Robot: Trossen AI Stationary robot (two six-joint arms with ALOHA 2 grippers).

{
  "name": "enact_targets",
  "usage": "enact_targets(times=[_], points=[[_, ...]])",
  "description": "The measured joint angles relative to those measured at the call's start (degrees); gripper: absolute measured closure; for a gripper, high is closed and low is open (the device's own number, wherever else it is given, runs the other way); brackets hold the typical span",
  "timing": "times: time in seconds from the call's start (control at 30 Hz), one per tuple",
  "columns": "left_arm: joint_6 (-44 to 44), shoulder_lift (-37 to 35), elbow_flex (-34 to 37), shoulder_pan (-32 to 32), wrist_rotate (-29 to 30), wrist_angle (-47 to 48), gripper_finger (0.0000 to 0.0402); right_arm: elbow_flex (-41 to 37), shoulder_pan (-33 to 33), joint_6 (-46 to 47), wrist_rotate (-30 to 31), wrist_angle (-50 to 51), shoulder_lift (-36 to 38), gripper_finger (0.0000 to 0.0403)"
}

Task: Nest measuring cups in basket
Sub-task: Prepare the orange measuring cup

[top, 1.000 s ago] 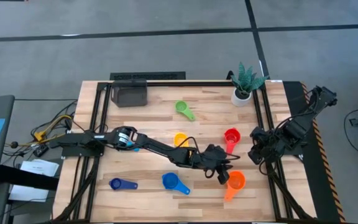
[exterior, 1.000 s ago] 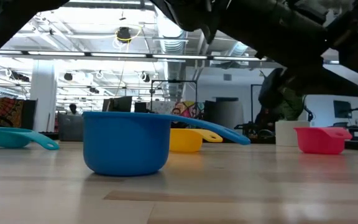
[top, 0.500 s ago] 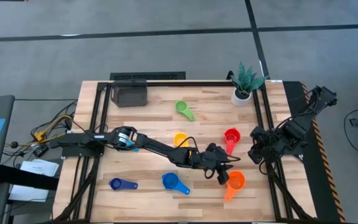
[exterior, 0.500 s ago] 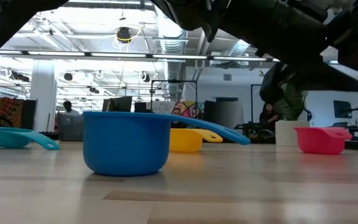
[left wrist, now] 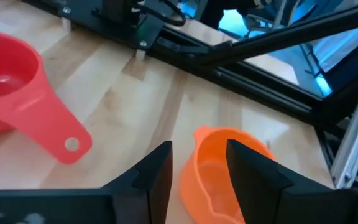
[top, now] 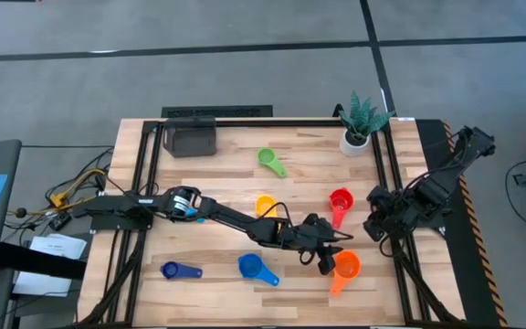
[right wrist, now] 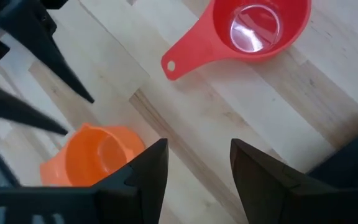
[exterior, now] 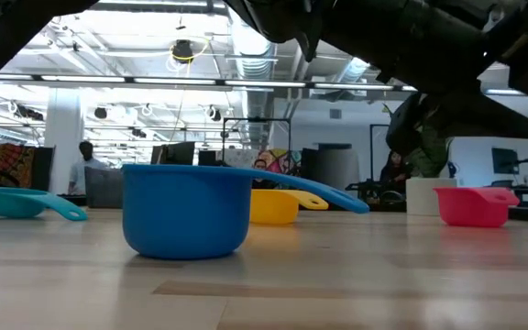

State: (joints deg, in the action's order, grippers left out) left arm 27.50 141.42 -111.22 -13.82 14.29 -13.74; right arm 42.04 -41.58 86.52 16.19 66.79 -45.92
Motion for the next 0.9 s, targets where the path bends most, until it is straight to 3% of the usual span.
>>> enact_targets(times=[0.27, 0.9], points=[[1.8, 3.1, 0.0, 0.3, -4.6, -2.7, 0.0236, 0.0, -0.1, 0.0, -0.9, -0.5, -3.1, 0.0202], [2.1, 3.1, -0.1, 0.7, -6.2, 3.8, 0.0235, 0.0, -0.1, 0.0, -1.3, -0.8, -3.2, 0.0200]])
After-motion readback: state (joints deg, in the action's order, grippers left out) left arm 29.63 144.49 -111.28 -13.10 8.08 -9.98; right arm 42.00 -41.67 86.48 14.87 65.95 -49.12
